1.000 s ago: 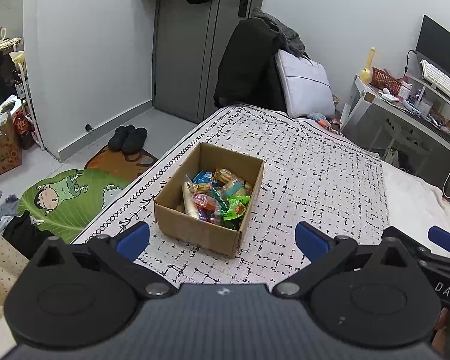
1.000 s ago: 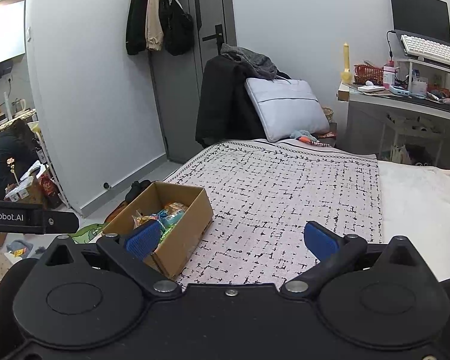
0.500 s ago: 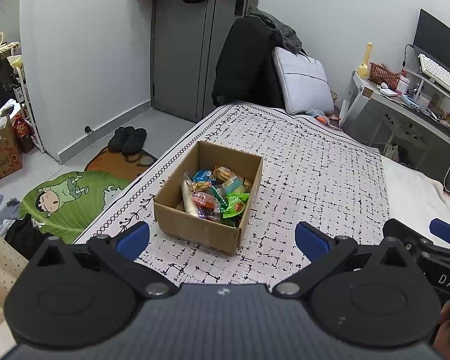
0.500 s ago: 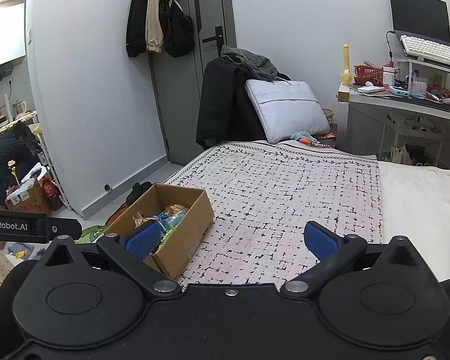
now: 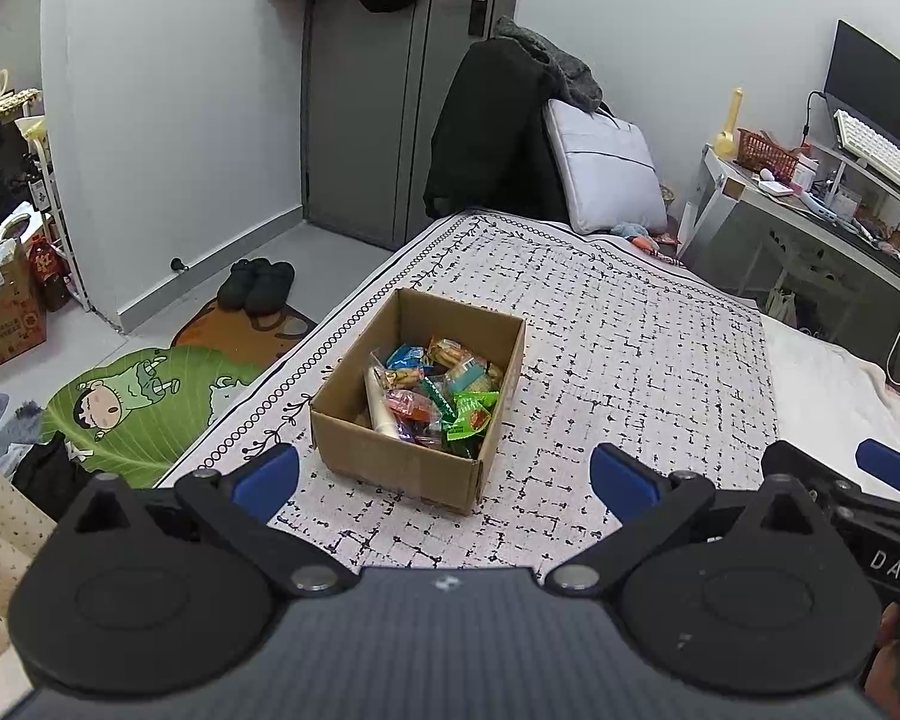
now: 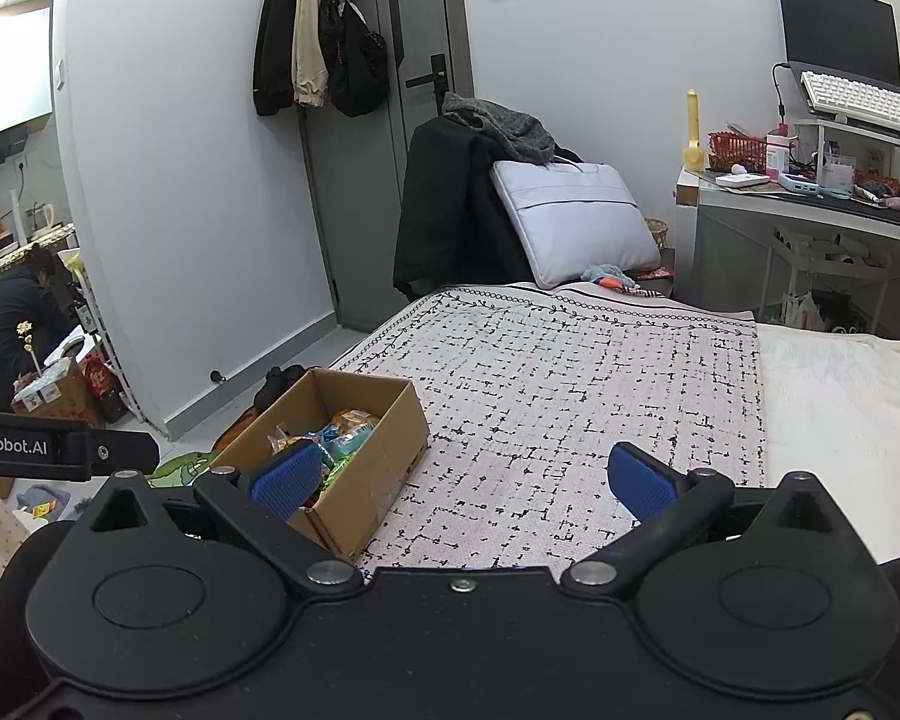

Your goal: Organize snacks

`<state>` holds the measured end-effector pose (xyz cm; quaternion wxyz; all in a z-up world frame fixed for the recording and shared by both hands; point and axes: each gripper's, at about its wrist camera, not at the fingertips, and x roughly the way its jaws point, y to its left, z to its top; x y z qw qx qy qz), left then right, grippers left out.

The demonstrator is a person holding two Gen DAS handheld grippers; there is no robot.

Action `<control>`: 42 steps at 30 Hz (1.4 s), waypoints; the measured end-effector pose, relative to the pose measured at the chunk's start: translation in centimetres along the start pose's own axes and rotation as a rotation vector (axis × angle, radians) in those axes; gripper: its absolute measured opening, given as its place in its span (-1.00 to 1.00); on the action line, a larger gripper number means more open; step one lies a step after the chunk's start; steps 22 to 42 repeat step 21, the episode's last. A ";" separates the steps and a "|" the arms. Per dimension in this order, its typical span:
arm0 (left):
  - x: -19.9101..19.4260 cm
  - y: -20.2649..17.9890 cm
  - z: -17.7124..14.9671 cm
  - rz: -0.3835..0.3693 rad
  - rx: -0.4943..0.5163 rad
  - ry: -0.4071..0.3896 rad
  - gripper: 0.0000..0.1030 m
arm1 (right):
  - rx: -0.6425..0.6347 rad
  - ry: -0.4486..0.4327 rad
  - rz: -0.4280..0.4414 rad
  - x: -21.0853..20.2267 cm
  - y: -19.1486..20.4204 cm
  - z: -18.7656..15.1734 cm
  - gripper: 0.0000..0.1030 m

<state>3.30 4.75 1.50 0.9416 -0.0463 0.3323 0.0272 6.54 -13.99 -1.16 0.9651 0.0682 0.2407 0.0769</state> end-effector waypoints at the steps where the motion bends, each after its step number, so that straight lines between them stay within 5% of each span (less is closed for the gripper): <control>1: -0.1 -0.1 0.0 0.000 0.000 -0.001 1.00 | 0.000 0.001 0.000 0.0 0.0 0.0 0.99; 42: -0.4 0.0 0.0 -0.004 0.001 -0.005 0.99 | -0.005 0.006 -0.002 0.0 0.2 0.0 1.00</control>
